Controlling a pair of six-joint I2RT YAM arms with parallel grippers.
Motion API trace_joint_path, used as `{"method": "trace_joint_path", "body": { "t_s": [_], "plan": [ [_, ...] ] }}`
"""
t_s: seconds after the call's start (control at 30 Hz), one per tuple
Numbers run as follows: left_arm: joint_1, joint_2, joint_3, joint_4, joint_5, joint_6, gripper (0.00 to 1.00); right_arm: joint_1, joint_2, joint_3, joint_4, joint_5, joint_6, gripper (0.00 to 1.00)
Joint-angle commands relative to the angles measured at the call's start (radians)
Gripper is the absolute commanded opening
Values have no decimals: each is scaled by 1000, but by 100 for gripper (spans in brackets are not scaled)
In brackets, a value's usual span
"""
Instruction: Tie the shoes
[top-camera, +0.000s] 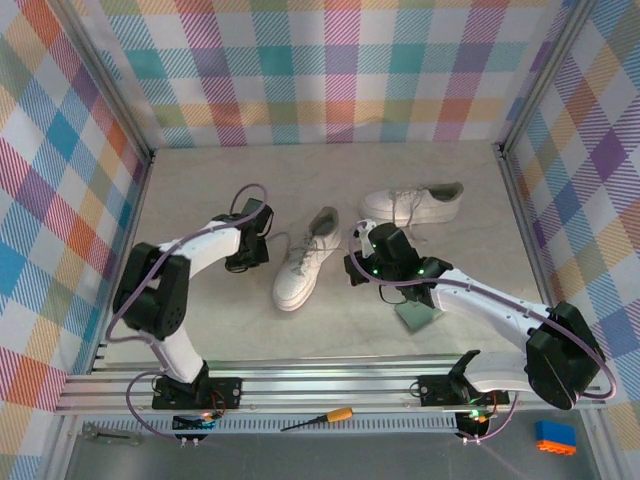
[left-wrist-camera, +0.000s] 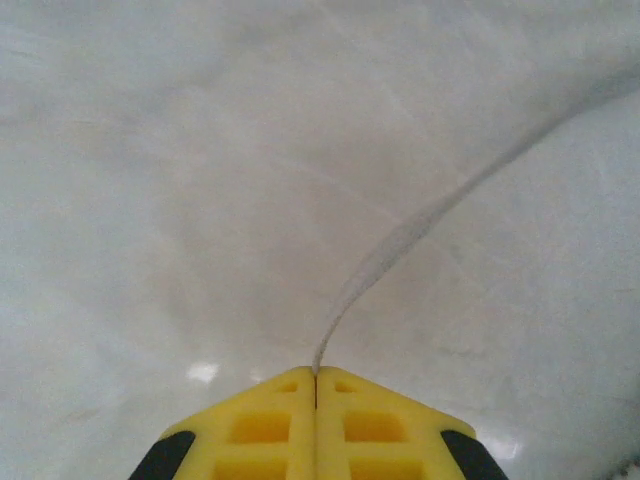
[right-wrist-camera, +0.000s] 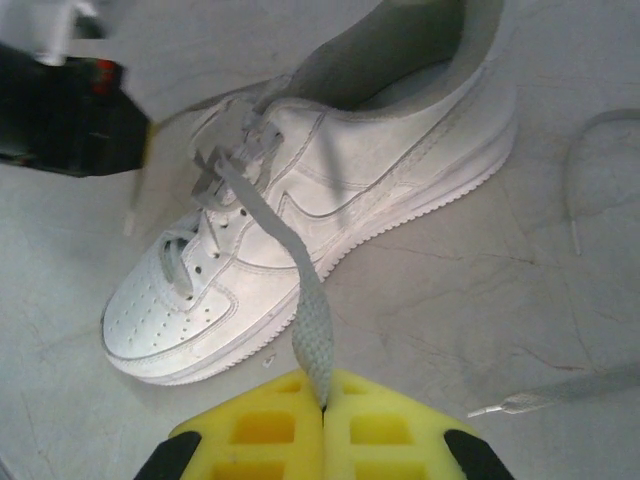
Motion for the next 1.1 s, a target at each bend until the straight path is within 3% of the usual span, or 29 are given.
{"method": "trace_joint_path", "body": {
  "t_s": [0.0, 0.2, 0.47, 0.8, 1.07],
  "plan": [
    [42, -196, -13, -44, -146, -93, 0, 3, -15, 40, -23, 70, 89, 0],
    [103, -415, -31, -87, -182, -134, 0, -8, 91, 97, -114, 136, 137, 0],
    [108, -546, -86, -60, -104, -131, 0, -101, 420, 294, -87, 54, 152, 0],
    [108, -622, -110, -108, -119, -132, 0, -142, 690, 575, 55, -293, -19, 0],
    [109, -674, -105, -121, -129, -136, 0, -160, 614, 525, 37, -148, -27, 0]
  ]
}}
